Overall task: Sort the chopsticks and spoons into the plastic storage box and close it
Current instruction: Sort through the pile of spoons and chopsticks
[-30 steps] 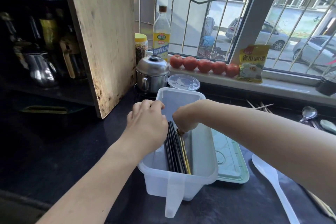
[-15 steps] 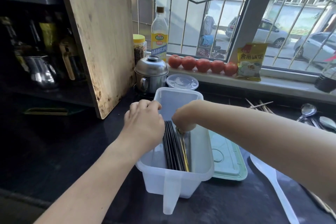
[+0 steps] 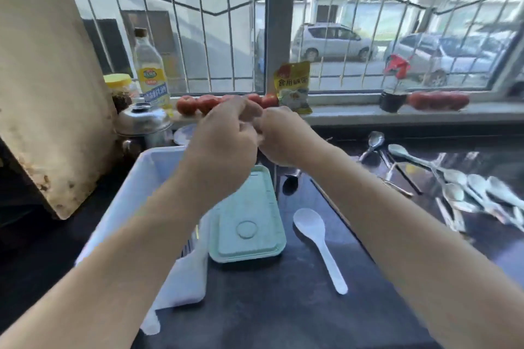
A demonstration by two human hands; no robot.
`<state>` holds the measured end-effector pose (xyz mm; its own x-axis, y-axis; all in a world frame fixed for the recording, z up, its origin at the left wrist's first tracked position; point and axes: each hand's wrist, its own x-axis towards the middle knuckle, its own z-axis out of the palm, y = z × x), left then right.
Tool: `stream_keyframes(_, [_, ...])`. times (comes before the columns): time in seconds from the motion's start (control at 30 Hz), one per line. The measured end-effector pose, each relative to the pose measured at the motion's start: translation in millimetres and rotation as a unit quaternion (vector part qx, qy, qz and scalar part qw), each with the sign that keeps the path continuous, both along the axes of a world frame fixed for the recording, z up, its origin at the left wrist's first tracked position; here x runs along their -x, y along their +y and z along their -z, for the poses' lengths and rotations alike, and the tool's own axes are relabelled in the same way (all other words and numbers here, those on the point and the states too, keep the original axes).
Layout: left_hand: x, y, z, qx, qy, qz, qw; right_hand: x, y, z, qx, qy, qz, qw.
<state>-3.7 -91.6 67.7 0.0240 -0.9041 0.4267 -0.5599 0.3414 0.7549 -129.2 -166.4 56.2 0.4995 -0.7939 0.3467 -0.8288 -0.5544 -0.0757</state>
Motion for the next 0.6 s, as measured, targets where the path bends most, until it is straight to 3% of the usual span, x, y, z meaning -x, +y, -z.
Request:
stream_keyframes(0.1, [81.5, -3.0, 50.4, -0.036, -0.011, 0.055, 0.998, 94.1, 30.6, 47.6, -0.025, -0.202, 0.11, 0.973])
stream_keyframes(0.3, [210.4, -13.8, 163.7, -0.157, -0.208, 0.134, 0.956, 258.6, 94.7, 139.4, -0.058, -0.253, 0.306, 0.916])
stream_keyframes(0.43, [265.9, -21.4, 183.7, -0.096, -0.25, 0.105, 0.958, 328.2, 107.4, 166.5, 0.029, -0.308, 0.385, 0.87])
stream_keyframes(0.6, [277.3, -48.7, 203.6, 0.0, -0.18, 0.04, 0.983, 363.2, 101.6, 193.4, 0.119, -0.391, 0.46, 0.788])
